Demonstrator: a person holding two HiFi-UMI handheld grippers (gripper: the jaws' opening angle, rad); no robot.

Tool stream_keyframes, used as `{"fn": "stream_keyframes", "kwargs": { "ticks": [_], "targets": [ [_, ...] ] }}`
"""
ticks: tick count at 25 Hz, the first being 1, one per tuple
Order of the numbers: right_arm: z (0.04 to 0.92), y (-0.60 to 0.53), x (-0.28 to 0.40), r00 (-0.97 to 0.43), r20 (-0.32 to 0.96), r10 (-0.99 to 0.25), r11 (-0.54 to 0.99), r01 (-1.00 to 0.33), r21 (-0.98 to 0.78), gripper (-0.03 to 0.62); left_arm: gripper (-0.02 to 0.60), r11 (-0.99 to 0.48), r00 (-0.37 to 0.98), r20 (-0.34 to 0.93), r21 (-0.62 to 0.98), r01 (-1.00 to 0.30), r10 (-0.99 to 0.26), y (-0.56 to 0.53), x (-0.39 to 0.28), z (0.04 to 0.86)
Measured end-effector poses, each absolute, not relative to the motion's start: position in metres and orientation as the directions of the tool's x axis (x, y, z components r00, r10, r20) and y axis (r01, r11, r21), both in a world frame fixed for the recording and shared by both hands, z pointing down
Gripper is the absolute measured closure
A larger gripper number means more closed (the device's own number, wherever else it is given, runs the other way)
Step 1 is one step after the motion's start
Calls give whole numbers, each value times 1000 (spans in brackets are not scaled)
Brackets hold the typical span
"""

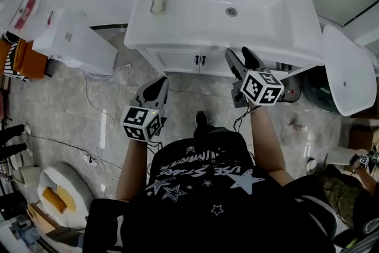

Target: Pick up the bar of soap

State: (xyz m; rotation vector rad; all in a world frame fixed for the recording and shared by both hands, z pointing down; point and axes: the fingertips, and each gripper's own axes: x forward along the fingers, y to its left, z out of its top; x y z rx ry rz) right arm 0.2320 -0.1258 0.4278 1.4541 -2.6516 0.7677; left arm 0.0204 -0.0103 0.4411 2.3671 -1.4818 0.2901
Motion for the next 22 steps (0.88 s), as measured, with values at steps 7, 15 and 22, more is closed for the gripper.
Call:
{"fn": "stream_keyframes", "kwargs": {
  "ticks": [7, 15, 22],
  "targets": [
    [431, -182, 213, -614, 249, -749, 488, -766, -418, 319, 572, -338, 371, 344, 154, -928, -862, -60, 9, 439],
    [440, -210, 186, -653, 260, -711, 521, -738, -429, 321, 572, -259, 289, 354, 132, -957, -890, -80, -22, 439],
    [442, -234, 163, -650, 280, -707, 515, -744, -426, 322, 572, -247, 274, 345, 122, -961, -897, -112, -54, 436]
  ]
}}
